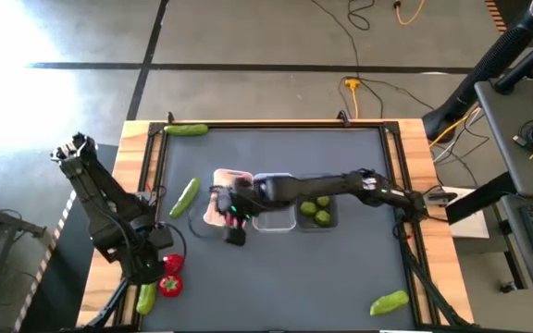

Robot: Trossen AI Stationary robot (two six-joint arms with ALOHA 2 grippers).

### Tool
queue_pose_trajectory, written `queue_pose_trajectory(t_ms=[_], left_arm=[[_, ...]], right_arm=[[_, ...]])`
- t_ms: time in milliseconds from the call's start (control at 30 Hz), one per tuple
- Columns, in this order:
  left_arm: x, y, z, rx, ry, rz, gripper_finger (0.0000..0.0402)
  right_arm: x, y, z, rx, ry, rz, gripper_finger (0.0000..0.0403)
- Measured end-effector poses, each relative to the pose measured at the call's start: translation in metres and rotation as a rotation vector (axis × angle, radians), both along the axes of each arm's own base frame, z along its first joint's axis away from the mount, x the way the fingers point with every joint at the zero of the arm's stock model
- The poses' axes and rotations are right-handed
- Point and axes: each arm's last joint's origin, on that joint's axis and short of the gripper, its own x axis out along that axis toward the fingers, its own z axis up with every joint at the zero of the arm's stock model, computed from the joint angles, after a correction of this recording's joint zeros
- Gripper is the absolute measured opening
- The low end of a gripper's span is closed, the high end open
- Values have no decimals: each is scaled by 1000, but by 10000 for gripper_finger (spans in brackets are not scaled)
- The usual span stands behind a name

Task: Sort produce into baskets
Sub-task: Put the red tomato into the white bin

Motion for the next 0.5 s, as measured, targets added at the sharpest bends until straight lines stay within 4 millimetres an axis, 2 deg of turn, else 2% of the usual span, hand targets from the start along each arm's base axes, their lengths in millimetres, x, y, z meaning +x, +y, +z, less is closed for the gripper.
queue_pose_trajectory(t_ms=[100,200,267,367,500], left_arm=[[1,0,-11,-20,6,50,359],[2,3,-21,-94,75,301,362],[3,1,-22,-149,83,456,364],[5,-1,-23,-186,69,674,364],[10,-7,-28,-168,39,889,363]], right_arm=[[-22,45,32,-52,-61,25,369],[-44,84,50,-146,-105,-11,368],[-57,102,58,-204,-119,-34,368],[-68,115,64,-255,-134,-79,368],[-70,115,59,-250,-104,-104,368]])
